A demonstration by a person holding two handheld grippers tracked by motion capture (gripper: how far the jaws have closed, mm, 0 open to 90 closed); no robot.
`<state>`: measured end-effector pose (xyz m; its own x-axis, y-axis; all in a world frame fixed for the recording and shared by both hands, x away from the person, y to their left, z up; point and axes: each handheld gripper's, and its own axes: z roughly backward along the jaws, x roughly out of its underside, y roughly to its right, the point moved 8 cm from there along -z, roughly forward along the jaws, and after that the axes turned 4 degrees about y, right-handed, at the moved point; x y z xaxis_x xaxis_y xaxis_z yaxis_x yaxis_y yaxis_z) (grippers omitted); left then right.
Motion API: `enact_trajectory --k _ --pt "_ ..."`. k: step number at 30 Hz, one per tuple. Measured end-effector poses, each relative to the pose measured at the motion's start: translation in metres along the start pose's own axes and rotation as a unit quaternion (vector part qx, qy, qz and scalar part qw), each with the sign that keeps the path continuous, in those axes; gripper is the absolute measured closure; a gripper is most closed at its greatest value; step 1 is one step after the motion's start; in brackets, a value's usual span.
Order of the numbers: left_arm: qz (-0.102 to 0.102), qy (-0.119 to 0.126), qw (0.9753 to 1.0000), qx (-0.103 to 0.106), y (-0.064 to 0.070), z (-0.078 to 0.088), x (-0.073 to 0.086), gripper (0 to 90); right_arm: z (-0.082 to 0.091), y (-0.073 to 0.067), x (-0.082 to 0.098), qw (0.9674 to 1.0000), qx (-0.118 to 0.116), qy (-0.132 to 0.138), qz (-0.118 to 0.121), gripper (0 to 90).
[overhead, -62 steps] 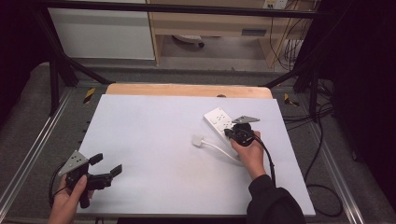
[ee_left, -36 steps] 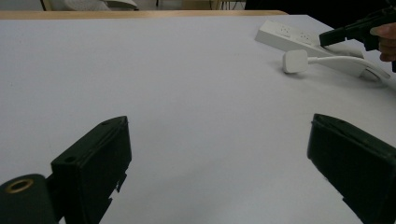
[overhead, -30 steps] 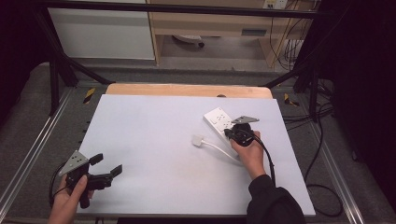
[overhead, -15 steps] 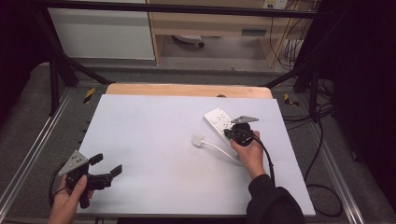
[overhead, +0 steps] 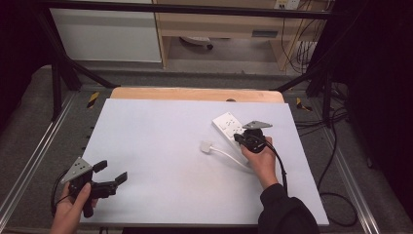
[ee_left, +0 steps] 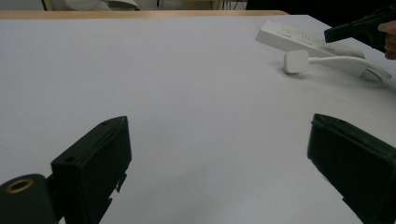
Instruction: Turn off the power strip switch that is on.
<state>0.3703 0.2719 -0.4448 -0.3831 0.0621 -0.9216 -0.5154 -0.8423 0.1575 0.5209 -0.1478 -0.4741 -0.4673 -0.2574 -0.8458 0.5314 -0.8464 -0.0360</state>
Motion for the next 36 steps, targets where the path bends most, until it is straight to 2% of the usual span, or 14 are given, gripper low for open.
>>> enact_trajectory --k 20,32,36 --pt "-0.002 0.002 1.0 0.0 0.0 0.001 0.0 6.3 0.022 0.001 -0.017 0.9993 0.001 0.037 0.0 90.0" --pt "-0.002 0.0 1.0 -0.001 0.0 0.001 0.0 6.3 0.037 0.006 -0.026 0.9982 0.002 0.06 -0.009 90.0" --pt "-0.002 0.0 1.0 -0.001 0.0 0.001 0.001 6.3 0.041 0.005 -0.028 0.9979 -0.002 0.062 -0.016 79.6"
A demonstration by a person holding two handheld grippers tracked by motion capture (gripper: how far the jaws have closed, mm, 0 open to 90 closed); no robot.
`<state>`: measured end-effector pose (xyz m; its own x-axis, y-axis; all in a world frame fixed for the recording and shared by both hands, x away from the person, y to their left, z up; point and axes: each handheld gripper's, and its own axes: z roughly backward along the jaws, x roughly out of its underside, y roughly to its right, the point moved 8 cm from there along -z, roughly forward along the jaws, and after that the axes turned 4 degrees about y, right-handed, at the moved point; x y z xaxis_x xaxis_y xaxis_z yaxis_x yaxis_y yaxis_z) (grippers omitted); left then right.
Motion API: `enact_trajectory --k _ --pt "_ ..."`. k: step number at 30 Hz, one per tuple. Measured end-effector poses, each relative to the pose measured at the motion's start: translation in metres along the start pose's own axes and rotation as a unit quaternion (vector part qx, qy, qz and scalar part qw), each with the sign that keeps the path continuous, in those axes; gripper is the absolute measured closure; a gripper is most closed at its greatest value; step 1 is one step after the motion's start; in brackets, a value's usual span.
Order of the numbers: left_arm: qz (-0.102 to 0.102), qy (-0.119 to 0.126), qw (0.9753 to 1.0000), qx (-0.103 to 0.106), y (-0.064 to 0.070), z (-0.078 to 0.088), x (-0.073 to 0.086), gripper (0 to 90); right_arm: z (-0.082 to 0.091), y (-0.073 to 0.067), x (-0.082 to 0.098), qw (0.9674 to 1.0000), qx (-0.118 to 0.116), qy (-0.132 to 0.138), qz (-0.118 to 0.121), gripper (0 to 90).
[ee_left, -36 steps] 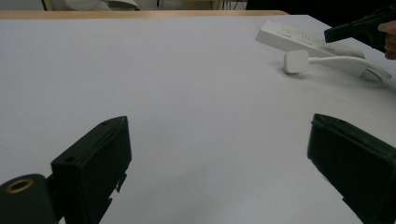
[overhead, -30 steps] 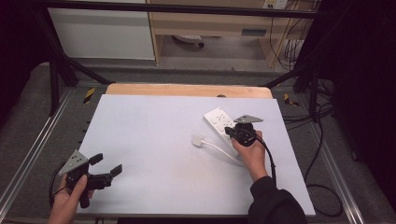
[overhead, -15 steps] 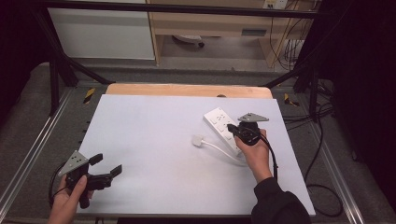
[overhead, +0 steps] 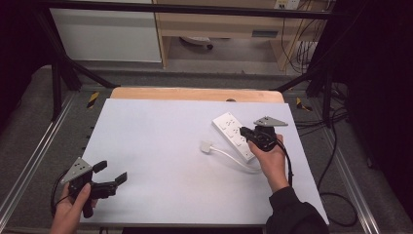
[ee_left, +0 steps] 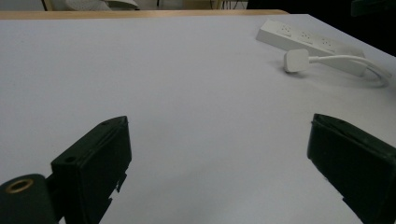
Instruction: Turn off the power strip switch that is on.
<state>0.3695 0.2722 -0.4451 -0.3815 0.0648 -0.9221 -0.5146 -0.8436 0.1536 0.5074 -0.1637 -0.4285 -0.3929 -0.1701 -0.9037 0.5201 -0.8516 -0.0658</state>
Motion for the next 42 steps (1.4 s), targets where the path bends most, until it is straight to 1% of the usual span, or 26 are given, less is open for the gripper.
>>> enact_trajectory --k 1,2,4,6,7,8,9,11,12,13,14,15,17,18,20,22,23,25,27,28,30,31,34,37,39,42 --pt "0.0 0.0 1.0 0.0 0.0 0.0 0.0 6.3 0.0 0.0 -0.001 1.0 -0.002 0.0 -0.002 74.8" --pt "0.0 0.0 1.0 0.001 0.0 0.0 0.0 6.3 0.0 0.0 -0.001 1.0 -0.002 0.0 -0.002 74.8" --pt "0.0 0.0 1.0 0.0 0.0 0.0 0.0 6.3 0.002 -0.001 -0.002 1.0 -0.001 0.003 -0.008 69.7" --pt "0.0 0.0 1.0 0.0 0.0 0.0 0.0 6.3 0.003 -0.001 -0.004 0.9999 -0.002 0.005 -0.011 61.6" --pt "0.0 0.0 1.0 0.0 0.0 0.0 0.0 6.3 0.005 -0.001 -0.005 0.9999 0.0 0.006 -0.015 53.6" --pt "0.0 0.0 1.0 0.0 0.0 0.0 0.0 6.3 0.005 -0.001 -0.005 0.9999 0.0 0.006 -0.015 53.6" --pt "0.0 -0.001 1.0 0.001 0.0 0.0 0.0 6.3 0.006 0.0 -0.007 0.9998 0.004 0.006 -0.019 44.4" --pt "0.001 0.0 1.0 0.001 0.0 0.0 0.0 6.3 0.008 0.002 -0.007 0.9994 0.009 0.003 -0.032 37.5" --pt "0.001 -0.001 1.0 0.001 0.0 0.0 0.0 6.3 0.008 0.002 -0.007 0.9994 0.009 0.003 -0.032 37.5" --pt "0.0 -0.001 1.0 0.001 0.0 0.0 0.001 6.3 0.008 0.003 -0.008 0.9993 0.013 0.003 -0.034 34.7" --pt "0.001 -0.001 1.0 0.0 0.0 0.0 0.001 6.3 0.009 0.005 -0.008 0.999 0.019 0.002 -0.04 28.2" --pt "0.002 -0.001 1.0 0.0 0.0 0.0 0.001 6.3 0.009 0.005 -0.008 0.999 0.019 0.002 -0.04 28.2" --pt "0.001 -0.001 1.0 -0.001 0.0 0.0 0.001 6.3 0.012 0.007 -0.009 0.9987 0.025 0.004 -0.044 21.6" --pt "0.001 -0.001 1.0 -0.001 0.0 0.0 0.001 6.3 0.012 0.007 -0.009 0.9987 0.025 0.004 -0.044 21.6" --pt "0.002 -0.001 1.0 -0.002 -0.001 0.0 0.001 6.3 0.014 0.007 -0.01 0.9986 0.028 0.007 -0.044 17.0" --pt "0.002 -0.001 1.0 -0.002 -0.001 0.0 0.001 6.2 0.016 0.007 -0.012 0.9984 0.029 0.012 -0.047 12.1" --pt "0.002 -0.001 1.0 -0.002 -0.001 0.0 0.001 6.2 0.018 0.008 -0.015 0.9982 0.031 0.022 -0.047 9.7" --pt "0.002 -0.001 1.0 -0.002 -0.001 0.0 0.001 6.2 0.02 0.008 -0.017 0.998 0.034 0.027 -0.046 9.0" --pt "0.002 -0.001 1.0 -0.002 -0.001 0.0 0.001 6.2 0.023 0.009 -0.021 0.9977 0.043 0.036 -0.038 5.8" --pt "0.001 -0.001 1.0 -0.002 0.0 0.0 0.001 6.2 0.025 0.009 -0.022 0.9977 0.042 0.04 -0.034 5.1" --pt "0.002 -0.001 1.0 -0.001 0.0 0.0 0.001 6.2 0.028 0.009 -0.025 0.9976 0.045 0.048 -0.023 4.9" --pt "0.002 -0.001 1.0 -0.001 0.0 0.0 0.001 6.2 0.03 0.01 -0.027 0.9972 0.047 0.053 -0.024 5.0" --pt "0.003 -0.002 1.0 -0.002 0.0 -0.001 0.001 6.2 0.034 0.011 -0.031 0.9967 0.044 0.062 -0.028 4.7" --pt "0.007 -0.003 1.0 -0.001 -0.001 -0.001 0.002 6.2 0.043 0.013 -0.033 0.9969 0.036 0.066 -0.023 3.8" --pt "0.015 -0.002 0.9999 -0.005 -0.004 -0.001 0.003 6.2 0.048 0.015 -0.033 0.9967 0.032 0.07 -0.025 3.3" --pt "0.016 -0.006 0.9998 -0.012 -0.007 -0.001 0.004 6.2 0.054 0.018 -0.033 0.9964 0.029 0.075 -0.029 3.2"
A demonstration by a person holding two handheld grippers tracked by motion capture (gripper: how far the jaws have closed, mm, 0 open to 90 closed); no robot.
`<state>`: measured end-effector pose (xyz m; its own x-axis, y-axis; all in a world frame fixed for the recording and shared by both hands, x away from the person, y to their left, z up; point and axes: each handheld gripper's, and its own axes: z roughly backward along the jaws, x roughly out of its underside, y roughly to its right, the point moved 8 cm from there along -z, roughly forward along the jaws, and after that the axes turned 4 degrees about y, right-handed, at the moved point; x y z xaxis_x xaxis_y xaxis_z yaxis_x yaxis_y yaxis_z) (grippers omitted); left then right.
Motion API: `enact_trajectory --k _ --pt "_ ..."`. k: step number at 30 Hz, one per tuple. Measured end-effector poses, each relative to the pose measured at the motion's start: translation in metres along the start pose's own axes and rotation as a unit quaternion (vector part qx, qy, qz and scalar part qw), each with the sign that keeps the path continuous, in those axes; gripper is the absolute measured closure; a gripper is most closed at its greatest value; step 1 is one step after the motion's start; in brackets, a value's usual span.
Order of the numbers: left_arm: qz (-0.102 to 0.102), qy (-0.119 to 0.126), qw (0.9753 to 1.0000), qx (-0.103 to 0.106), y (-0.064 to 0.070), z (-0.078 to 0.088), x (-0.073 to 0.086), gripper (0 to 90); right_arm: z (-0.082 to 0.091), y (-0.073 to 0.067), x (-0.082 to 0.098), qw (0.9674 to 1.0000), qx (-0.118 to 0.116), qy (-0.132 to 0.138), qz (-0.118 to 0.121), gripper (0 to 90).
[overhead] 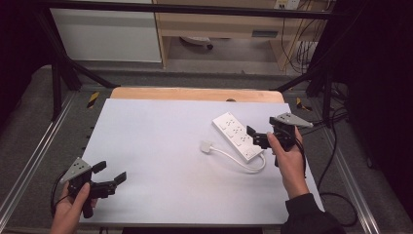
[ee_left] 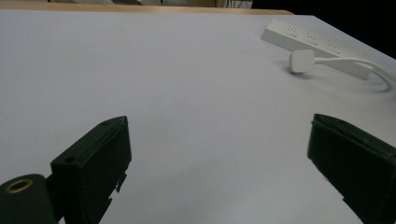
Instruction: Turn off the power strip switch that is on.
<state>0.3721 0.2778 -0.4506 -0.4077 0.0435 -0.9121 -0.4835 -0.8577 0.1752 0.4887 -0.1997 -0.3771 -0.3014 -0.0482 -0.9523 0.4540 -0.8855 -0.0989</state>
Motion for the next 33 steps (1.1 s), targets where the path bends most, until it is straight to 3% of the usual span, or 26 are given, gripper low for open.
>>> enact_trajectory --k 9,12,19,33 --pt "-0.005 -0.001 1.0 -0.008 0.0 0.0 0.0 6.1 0.034 0.015 0.008 0.9998 0.007 0.014 0.008 3.6" --pt "-0.004 -0.001 1.0 -0.008 0.0 0.0 0.0 6.1 0.056 0.021 0.019 0.9996 0.012 0.024 0.006 3.6" --pt "-0.003 0.001 1.0 -0.009 -0.001 0.0 0.0 6.1 0.086 0.028 0.028 0.9989 0.024 0.04 0.011 3.6" --pt "0.0 0.001 1.0 -0.01 -0.001 0.0 0.0 6.1 0.096 0.035 0.059 0.9982 0.035 0.047 0.011 6.2"
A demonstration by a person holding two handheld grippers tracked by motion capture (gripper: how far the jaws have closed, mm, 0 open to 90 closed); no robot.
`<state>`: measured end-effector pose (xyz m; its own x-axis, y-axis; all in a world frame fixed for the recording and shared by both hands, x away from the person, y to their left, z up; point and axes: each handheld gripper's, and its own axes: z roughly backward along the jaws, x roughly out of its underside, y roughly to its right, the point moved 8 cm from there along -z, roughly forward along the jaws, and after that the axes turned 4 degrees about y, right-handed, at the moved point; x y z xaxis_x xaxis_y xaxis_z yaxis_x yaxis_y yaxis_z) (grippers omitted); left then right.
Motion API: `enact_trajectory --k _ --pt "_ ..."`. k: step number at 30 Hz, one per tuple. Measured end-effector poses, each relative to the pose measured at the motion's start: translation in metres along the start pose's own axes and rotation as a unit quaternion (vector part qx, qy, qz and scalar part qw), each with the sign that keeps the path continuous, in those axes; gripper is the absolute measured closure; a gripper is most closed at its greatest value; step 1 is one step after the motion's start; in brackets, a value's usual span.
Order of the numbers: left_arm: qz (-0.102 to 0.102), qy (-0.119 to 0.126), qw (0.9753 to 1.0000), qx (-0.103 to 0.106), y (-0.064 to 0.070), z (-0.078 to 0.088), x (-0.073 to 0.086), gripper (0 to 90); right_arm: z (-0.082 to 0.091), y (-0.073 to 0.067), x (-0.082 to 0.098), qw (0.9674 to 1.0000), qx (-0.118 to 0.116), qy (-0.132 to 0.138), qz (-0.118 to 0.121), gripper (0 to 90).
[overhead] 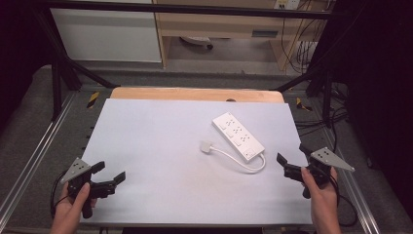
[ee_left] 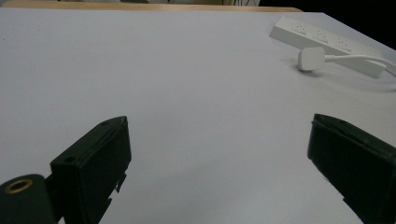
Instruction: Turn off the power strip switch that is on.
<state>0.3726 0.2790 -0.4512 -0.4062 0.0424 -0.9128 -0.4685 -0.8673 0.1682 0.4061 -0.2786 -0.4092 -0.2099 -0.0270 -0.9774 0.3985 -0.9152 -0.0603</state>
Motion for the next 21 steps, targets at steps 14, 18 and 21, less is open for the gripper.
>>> enact_trajectory --k 14,18,21 --pt "-0.005 0.0 1.0 0.005 0.002 0.0 0.0 6.1 -0.003 -0.004 0.035 0.9994 -0.012 -0.033 0.002 5.9" --pt "-0.009 0.0 0.9999 0.008 0.004 0.0 -0.001 6.1 -0.009 -0.007 0.05 0.9982 -0.014 -0.059 -0.002 5.7" --pt "-0.01 -0.004 0.9999 0.009 0.005 -0.001 0.0 6.0 -0.016 -0.011 0.073 0.9932 -0.019 -0.114 0.01 5.4"
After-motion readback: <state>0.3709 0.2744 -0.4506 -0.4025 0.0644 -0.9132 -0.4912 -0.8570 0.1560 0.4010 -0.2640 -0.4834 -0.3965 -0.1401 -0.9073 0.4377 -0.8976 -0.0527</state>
